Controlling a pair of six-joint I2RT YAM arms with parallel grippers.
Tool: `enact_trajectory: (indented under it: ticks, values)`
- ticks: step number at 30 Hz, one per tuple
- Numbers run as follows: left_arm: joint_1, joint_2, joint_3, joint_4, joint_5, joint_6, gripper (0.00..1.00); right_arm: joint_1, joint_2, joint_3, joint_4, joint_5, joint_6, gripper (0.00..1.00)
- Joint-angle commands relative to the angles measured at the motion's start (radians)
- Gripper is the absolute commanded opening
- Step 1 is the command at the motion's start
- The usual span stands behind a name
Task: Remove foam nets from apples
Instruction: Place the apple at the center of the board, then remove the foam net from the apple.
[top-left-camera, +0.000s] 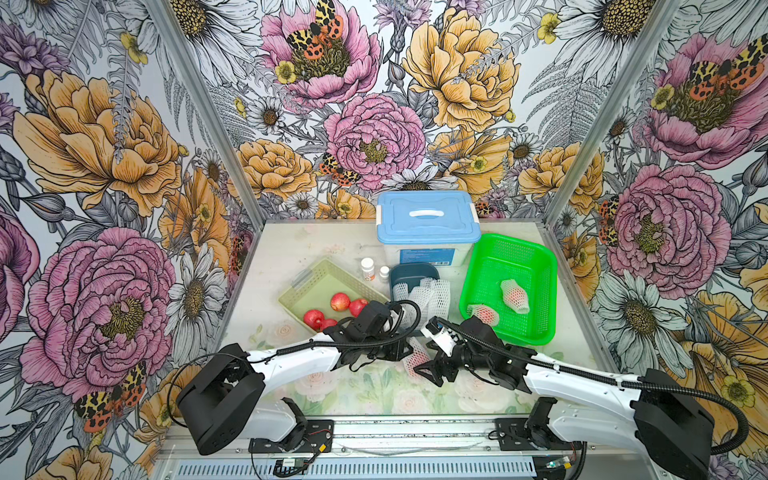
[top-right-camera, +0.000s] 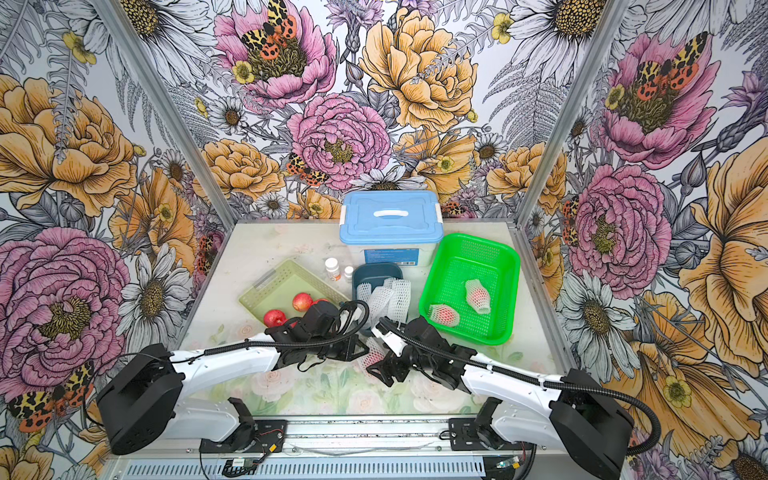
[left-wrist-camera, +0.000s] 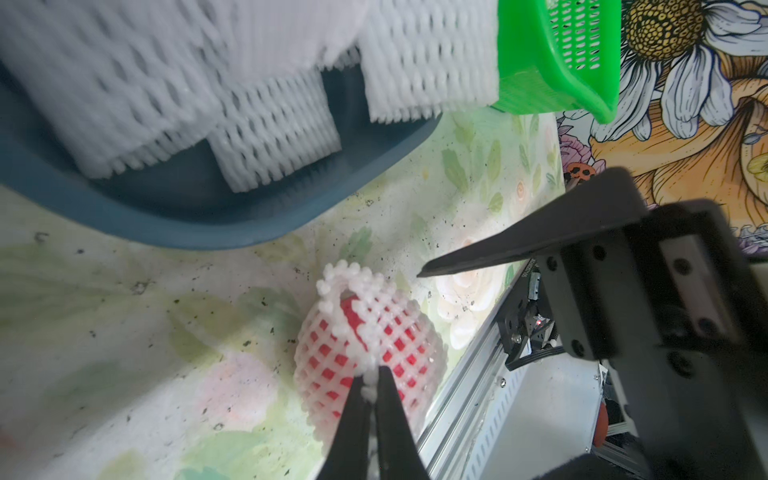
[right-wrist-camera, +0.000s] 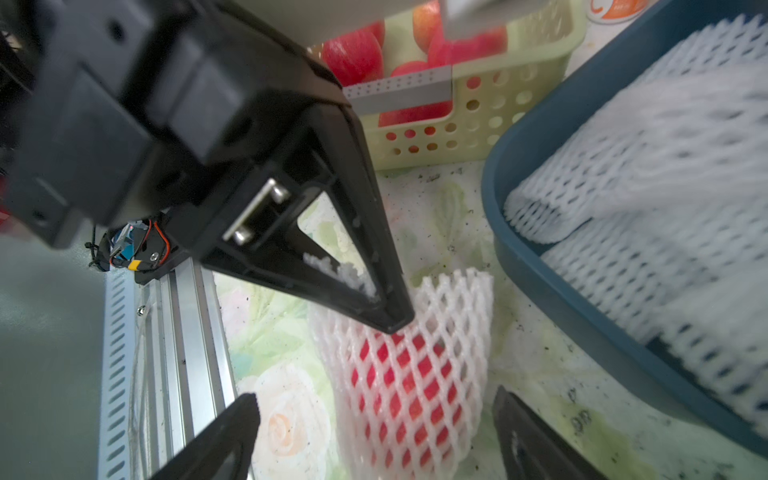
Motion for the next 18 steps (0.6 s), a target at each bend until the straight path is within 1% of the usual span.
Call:
enact_trajectory:
  ticks: [1, 3, 6, 10, 13, 15, 18]
  values:
    - [-0.004, -0.037, 0.010, -0.027, -0.012, 0.066, 0.04, 0.006, -0.010, -0.020, 0.048, 0.011, 0.025, 0.90]
    - [-0.007, -0.058, 0.007, -0.023, 0.002, 0.080, 0.02, 0.010, 0.011, -0.018, 0.066, 0.010, 0.035, 0.88]
    - [-0.006, -0.091, 0.003, -0.003, 0.078, 0.111, 0.07, 0.026, 0.046, -0.021, 0.122, 0.032, 0.049, 0.85]
    - [-0.006, -0.101, 0.015, -0.056, 0.100, 0.145, 0.08, 0.034, 0.082, -0.033, 0.199, 0.046, 0.060, 0.81]
    - [-0.007, -0.065, 0.018, -0.037, 0.153, 0.143, 0.08, 0.036, 0.111, -0.033, 0.242, 0.039, 0.063, 0.76]
    - [-0.015, -0.042, 0.042, -0.064, 0.151, 0.154, 0.09, 0.039, 0.138, -0.021, 0.247, 0.033, 0.060, 0.68]
    - [-0.020, -0.041, 0.050, -0.075, 0.138, 0.164, 0.16, 0.042, 0.168, -0.015, 0.273, 0.022, 0.062, 0.63]
